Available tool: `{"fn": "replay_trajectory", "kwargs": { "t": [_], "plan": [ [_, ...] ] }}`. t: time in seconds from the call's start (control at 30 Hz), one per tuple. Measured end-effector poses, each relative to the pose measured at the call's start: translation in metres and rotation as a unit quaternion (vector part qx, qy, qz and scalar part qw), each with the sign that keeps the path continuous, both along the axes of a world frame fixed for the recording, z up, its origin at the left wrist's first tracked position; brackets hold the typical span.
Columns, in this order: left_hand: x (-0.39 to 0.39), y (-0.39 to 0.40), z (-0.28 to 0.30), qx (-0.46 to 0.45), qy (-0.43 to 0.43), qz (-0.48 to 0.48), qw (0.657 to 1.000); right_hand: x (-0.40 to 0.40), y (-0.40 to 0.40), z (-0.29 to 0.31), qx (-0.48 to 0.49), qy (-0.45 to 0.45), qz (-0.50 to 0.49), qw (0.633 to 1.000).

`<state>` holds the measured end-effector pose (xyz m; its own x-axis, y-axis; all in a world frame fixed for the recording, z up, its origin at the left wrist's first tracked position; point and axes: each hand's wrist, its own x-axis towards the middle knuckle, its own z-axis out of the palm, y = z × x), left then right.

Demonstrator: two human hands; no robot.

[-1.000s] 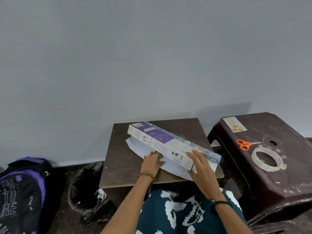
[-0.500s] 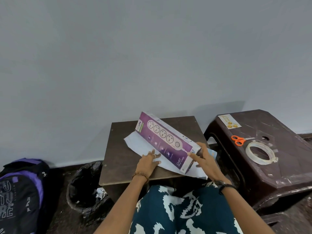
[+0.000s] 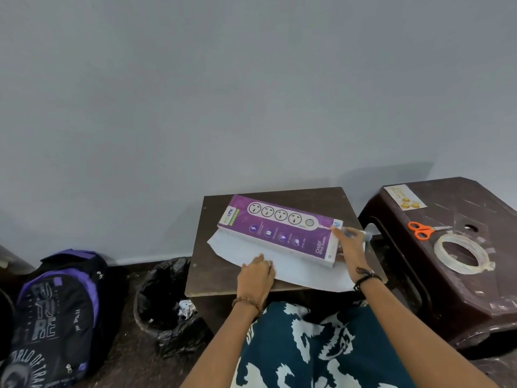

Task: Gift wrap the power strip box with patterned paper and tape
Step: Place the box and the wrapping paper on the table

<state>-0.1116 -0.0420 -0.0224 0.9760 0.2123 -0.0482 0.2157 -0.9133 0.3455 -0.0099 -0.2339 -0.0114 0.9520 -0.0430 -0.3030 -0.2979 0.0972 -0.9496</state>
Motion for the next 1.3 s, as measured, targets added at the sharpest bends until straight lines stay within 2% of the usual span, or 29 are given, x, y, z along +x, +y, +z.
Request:
{"fn": "replay_trajectory", "kwargs": {
  "t": [0.07,0.2,0.27,0.37,0.43,0.53,0.67,0.77,0.9,0.97,1.07,1.2,1.27,1.3],
  "plan": [
    [-0.002,0.002,0.0,0.006,-0.015,0.008,1.0,0.004,-0.004,-0.001,0.004,0.004,-0.008,1.0],
    [-0.001,0.005,0.001,0.036,-0.023,0.003,0.999,0.006,-0.008,-0.012,0.014,0.038,0.085,0.996],
    [0.004,0.009,0.002,0.035,0.004,-0.016,0.999,0.01,-0.008,-0.013,0.024,0.048,0.102,0.993],
    [0.014,0.014,0.008,-0.034,0.078,-0.027,0.996,0.019,-0.007,-0.007,0.011,0.049,0.128,0.991],
    [0.022,0.016,0.012,-0.046,0.119,-0.042,0.991,0.026,-0.004,-0.002,0.016,0.034,0.117,0.992],
    [0.035,0.019,0.017,-0.009,0.186,-0.069,0.98,0.038,0.008,0.006,0.046,0.003,0.047,0.998],
    [0.056,0.024,0.023,0.054,0.26,-0.079,0.961,0.055,0.025,0.01,0.043,-0.04,0.019,0.998],
    [0.068,0.022,0.027,0.102,0.275,-0.081,0.953,0.062,0.023,0.004,0.032,-0.051,0.049,0.997],
    [0.078,0.015,0.028,0.113,0.276,-0.074,0.952,0.061,0.002,-0.002,0.019,-0.028,0.121,0.992],
    [0.077,0.014,0.029,0.12,0.273,-0.074,0.952,0.059,-0.011,-0.002,0.006,-0.034,0.118,0.992],
    [0.075,0.015,0.029,0.124,0.271,-0.075,0.952,0.049,-0.03,-0.001,-0.009,-0.089,0.085,0.992],
    [0.072,0.015,0.032,0.132,0.28,-0.08,0.948,0.028,-0.037,0.002,-0.061,-0.206,0.05,0.975],
    [0.071,0.013,0.034,0.135,0.277,-0.08,0.948,0.019,-0.031,0.007,-0.18,-0.285,0.055,0.94],
    [0.069,0.012,0.034,0.135,0.274,-0.08,0.949,0.014,-0.027,0.008,-0.285,-0.336,0.066,0.895]
  ]
}}
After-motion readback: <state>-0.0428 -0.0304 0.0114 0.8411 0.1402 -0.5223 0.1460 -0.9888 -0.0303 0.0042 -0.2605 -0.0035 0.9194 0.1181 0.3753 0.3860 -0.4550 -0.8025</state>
